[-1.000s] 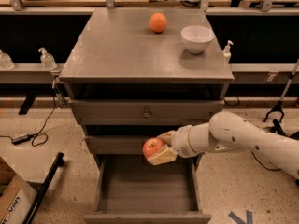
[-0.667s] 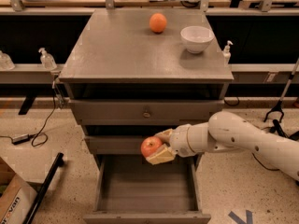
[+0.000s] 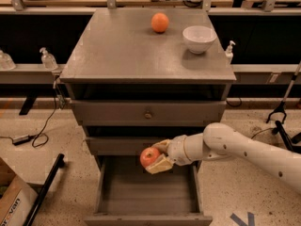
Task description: Place apple into bottom drawer
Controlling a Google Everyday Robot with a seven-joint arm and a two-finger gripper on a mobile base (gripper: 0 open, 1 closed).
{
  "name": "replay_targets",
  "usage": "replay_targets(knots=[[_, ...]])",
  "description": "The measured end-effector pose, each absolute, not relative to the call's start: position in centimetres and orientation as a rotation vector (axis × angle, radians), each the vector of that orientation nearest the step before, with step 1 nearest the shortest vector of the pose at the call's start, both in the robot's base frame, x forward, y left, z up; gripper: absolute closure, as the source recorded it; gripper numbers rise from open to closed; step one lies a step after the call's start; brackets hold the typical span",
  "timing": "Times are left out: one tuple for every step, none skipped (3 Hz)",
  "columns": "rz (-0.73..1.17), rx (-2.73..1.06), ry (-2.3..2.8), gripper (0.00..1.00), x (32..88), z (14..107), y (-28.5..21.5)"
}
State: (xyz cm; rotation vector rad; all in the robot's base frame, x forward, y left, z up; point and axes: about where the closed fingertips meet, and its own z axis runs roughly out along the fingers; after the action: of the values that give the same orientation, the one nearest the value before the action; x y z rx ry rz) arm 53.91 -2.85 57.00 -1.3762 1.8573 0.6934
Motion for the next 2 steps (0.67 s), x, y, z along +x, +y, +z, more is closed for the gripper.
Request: replay_targets(knots=[[0.712,-1.386,1.872,1.0,54.0,53.6,-2.6],[0.775,-1.349,1.939,1.0,54.3,48.7,-2.1]])
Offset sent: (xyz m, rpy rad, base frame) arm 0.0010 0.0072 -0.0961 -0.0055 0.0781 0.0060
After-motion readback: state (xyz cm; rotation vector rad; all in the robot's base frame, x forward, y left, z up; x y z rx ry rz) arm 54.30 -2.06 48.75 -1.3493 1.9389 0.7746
